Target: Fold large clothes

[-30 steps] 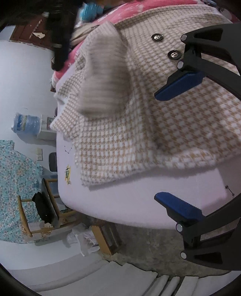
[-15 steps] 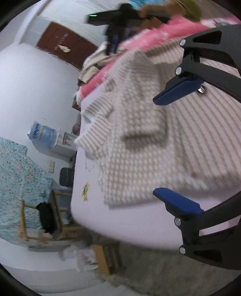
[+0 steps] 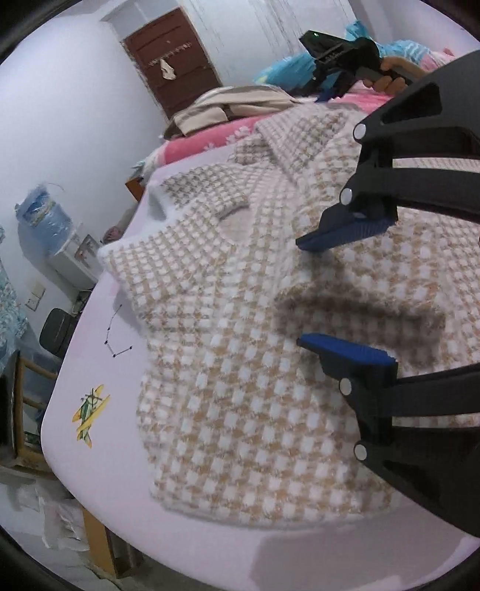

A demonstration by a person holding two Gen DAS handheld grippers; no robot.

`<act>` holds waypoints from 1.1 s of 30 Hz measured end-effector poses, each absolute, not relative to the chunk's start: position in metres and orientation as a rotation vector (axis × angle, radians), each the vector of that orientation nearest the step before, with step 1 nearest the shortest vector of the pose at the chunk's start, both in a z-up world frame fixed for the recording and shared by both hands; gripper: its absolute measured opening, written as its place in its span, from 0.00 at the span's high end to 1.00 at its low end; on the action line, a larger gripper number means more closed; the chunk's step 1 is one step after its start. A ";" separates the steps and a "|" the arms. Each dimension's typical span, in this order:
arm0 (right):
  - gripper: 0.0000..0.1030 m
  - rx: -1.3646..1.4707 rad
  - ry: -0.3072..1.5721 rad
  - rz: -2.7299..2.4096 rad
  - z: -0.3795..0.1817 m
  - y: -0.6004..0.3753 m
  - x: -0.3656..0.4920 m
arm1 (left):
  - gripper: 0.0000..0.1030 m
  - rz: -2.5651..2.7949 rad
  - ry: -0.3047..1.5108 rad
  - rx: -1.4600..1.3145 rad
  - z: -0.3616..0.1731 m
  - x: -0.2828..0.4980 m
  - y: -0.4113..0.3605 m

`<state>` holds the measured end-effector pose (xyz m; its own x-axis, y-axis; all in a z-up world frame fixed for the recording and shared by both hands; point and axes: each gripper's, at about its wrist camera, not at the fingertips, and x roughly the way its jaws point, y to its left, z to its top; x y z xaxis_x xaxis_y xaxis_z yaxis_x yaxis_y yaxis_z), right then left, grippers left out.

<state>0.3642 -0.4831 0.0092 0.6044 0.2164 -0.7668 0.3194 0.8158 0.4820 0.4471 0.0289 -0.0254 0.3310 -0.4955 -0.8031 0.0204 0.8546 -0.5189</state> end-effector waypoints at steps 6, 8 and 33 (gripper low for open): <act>0.32 0.653 0.937 -0.039 0.000 -0.482 0.365 | 0.56 -0.307 1.268 -0.525 -0.038 0.456 0.030; 0.32 0.641 0.941 -0.032 0.000 -0.481 0.364 | 0.56 -0.291 1.290 -0.572 -0.039 0.458 0.035; 0.32 0.524 0.958 0.071 0.013 -0.447 0.360 | 0.94 -0.298 0.996 -0.232 0.042 0.445 0.002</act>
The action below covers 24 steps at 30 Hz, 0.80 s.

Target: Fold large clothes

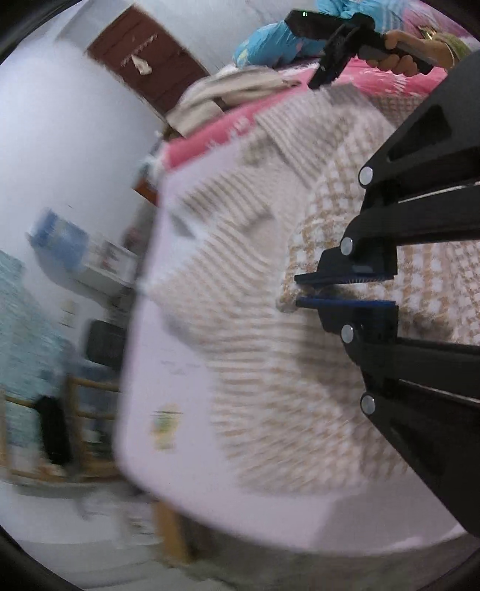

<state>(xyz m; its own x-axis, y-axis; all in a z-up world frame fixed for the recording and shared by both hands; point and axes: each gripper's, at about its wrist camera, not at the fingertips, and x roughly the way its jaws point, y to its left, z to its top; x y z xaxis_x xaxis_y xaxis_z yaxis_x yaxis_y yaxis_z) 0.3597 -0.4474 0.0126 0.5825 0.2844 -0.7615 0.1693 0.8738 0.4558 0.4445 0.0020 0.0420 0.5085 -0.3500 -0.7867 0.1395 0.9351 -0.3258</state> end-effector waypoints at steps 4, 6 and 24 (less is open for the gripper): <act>0.32 0.486 0.938 0.072 0.024 -0.444 0.357 | 0.94 -0.253 0.888 -0.167 0.082 0.439 0.022; 0.32 0.464 0.937 0.063 0.024 -0.442 0.358 | 0.94 -0.209 0.906 -0.157 0.079 0.442 0.036; 0.50 0.291 1.023 -0.018 -0.010 -0.411 0.401 | 0.94 -0.140 1.062 -0.152 0.022 0.439 0.071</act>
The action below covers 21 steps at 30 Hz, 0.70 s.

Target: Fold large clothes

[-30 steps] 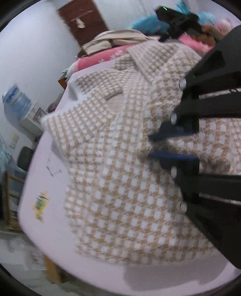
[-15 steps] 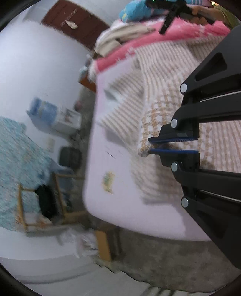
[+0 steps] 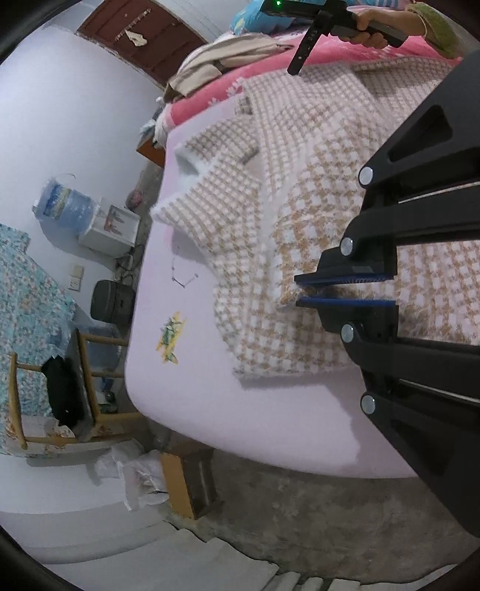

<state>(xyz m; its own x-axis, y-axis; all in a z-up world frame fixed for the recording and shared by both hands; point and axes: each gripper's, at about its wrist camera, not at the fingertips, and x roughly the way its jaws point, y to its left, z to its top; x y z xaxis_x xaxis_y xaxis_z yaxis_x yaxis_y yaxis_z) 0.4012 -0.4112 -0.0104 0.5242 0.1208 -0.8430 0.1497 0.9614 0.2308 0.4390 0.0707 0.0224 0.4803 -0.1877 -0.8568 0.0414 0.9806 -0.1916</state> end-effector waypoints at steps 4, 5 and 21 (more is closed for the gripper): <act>0.50 0.230 1.023 -0.035 -0.016 -0.404 0.402 | 0.94 -0.110 1.110 -0.129 0.001 0.444 0.070; 0.50 0.218 1.022 -0.041 -0.015 -0.403 0.401 | 0.93 -0.106 1.114 -0.122 -0.001 0.445 0.070; 0.51 -0.131 1.038 0.156 -0.009 -0.301 0.353 | 0.90 -0.179 1.069 0.209 -0.008 0.409 0.017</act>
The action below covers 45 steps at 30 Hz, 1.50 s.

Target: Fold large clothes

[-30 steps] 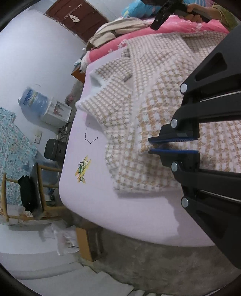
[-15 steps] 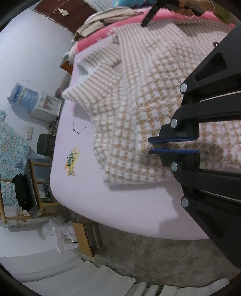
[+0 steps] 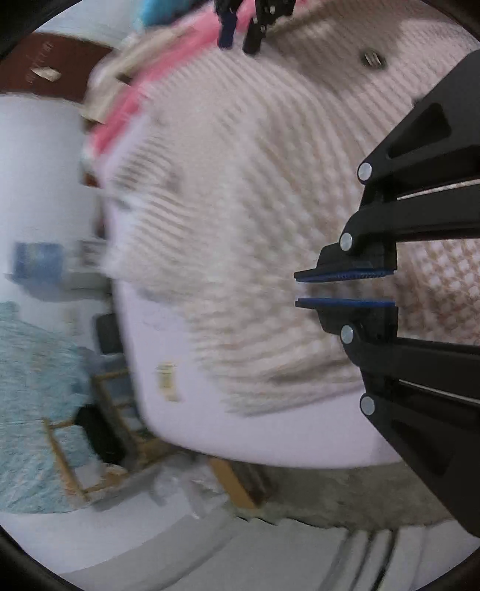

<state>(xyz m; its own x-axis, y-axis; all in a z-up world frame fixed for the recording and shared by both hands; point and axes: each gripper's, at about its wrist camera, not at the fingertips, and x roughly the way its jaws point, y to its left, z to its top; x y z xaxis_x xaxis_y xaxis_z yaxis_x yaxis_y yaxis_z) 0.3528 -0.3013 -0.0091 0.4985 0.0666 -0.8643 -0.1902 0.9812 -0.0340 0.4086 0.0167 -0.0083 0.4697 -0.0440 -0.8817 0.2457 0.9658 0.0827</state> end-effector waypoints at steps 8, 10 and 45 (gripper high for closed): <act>0.52 -0.095 1.066 0.155 -0.001 -0.292 0.354 | 0.90 -0.166 1.028 0.147 0.001 0.405 0.035; 0.53 -0.094 1.023 0.191 0.013 -0.279 0.354 | 0.90 -0.242 0.975 0.132 0.017 0.404 0.020; 0.44 0.160 0.918 -0.018 0.051 -0.355 0.324 | 0.66 -0.327 1.041 0.032 0.009 0.386 -0.003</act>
<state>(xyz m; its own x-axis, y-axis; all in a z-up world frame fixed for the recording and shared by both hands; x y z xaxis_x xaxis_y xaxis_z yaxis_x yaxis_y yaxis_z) 0.3237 -0.3555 0.0512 0.6084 0.0527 -0.7919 0.0842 0.9879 0.1304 0.3858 -0.0035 0.0086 0.4619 -0.2506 -0.8508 0.2807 0.9512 -0.1278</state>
